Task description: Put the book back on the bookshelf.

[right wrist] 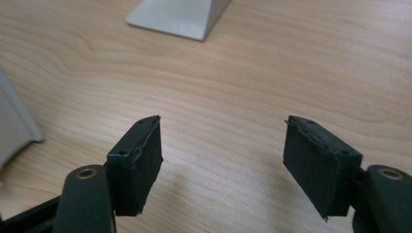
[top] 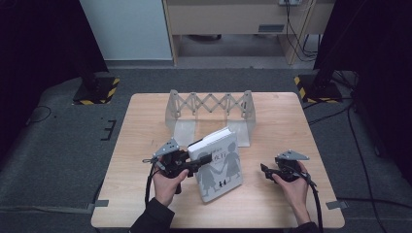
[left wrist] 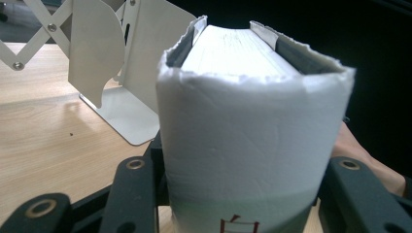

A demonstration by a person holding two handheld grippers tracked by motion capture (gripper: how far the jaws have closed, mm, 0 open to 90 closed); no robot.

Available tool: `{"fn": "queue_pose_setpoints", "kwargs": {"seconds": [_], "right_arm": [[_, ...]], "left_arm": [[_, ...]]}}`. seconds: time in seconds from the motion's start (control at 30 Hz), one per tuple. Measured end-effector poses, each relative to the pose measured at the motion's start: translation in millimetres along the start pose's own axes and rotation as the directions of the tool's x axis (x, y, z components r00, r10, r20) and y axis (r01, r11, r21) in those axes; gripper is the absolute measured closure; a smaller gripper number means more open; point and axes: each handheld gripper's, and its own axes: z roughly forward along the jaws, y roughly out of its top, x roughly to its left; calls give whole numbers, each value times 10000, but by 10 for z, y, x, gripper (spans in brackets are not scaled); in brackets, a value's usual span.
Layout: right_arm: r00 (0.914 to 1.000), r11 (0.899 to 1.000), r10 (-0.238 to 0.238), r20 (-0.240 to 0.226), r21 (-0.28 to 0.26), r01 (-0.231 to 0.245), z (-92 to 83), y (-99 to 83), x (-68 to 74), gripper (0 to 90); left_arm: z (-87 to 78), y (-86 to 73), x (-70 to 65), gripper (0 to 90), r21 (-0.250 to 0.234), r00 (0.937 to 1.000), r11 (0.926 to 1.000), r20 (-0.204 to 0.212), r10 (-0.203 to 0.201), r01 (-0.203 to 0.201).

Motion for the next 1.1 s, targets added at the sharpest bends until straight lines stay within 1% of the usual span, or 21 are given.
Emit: {"fn": "queue_pose_setpoints", "kwargs": {"seconds": [0.03, 0.13, 0.17, 0.23, 0.43, 0.47, 0.5, 0.6, 0.67, 0.77, 0.8, 0.87, 0.93, 1.0, 1.1], "right_arm": [[9996, 9994, -165, 229, 324, 157, 24, -20, -17, 277], [9990, 9981, -142, 428, 610, 115, 44, -42, -49, 240], [9991, 9976, -144, 402, 679, 116, 46, -50, -63, 234], [9987, 9977, -173, 488, 663, 140, 52, -66, -83, 225], [9983, 9979, -155, 569, 637, 118, 55, -75, -97, 195], [9981, 9981, -161, 603, 607, 124, 61, -75, -95, 186], [9969, 9980, -319, 715, 567, 278, 71, -88, -87, 180], [9964, 9984, -267, 807, 521, 226, 76, -96, -79, 164], [9960, 9986, -241, 857, 493, 199, 80, -96, -81, 155], [9957, 9985, -179, 910, 527, 132, 84, -95, -81, 133], [9957, 9985, -179, 910, 527, 132, 84, -95, -81, 133], [9962, 9978, -211, 848, 652, 156, 95, -91, -89, 78], [9959, 9978, -227, 875, 647, 171, 100, -91, -88, 77], [9960, 9977, -230, 863, 650, 174, 100, -91, -88, 74], [9961, 9973, -260, 840, 708, 201, 103, -89, -89, 61]], "left_arm": [[-11, -18, -2, 501, -103, 10000, 9999, 8, -21, 21], [-14, -41, -15, 499, -247, 10000, 9997, -71, 63, -64], [-14, -51, -20, 499, -328, 9999, 9994, -58, 85, -87], [-19, -74, -51, 497, -454, 9997, 9987, -83, 246, -250], [-12, -96, -91, 493, -569, 9995, 9978, 23, 330, -328], [-10, -103, -100, 492, -611, 9994, 9976, 13, 335, -334], [-8, -110, -106, 490, -660, 9994, 9972, 0, 358, -357], [-7, -131, -113, 489, -793, 9993, 9962, 53, 360, -355], [-7, -132, -119, 488, -793, 9992, 9961, 75, 389, -382], [-6, -133, -161, 487, -741, 9982, 9955, 79, 589, -582], [-6, -133, -161, 486, -741, 9982, 9955, 79, 589, -582], [-4, -133, -197, 485, -684, 9975, 9953, 115, 695, -686], [5, -141, -233, 479, -641, 9968, 9950, 160, 783, -771], [12, -147, -244, 471, -627, 9966, 9950, 207, 796, -781], [46, -175, -277, 450, -523, 9966, 9965, 466, 674, -649]]}}
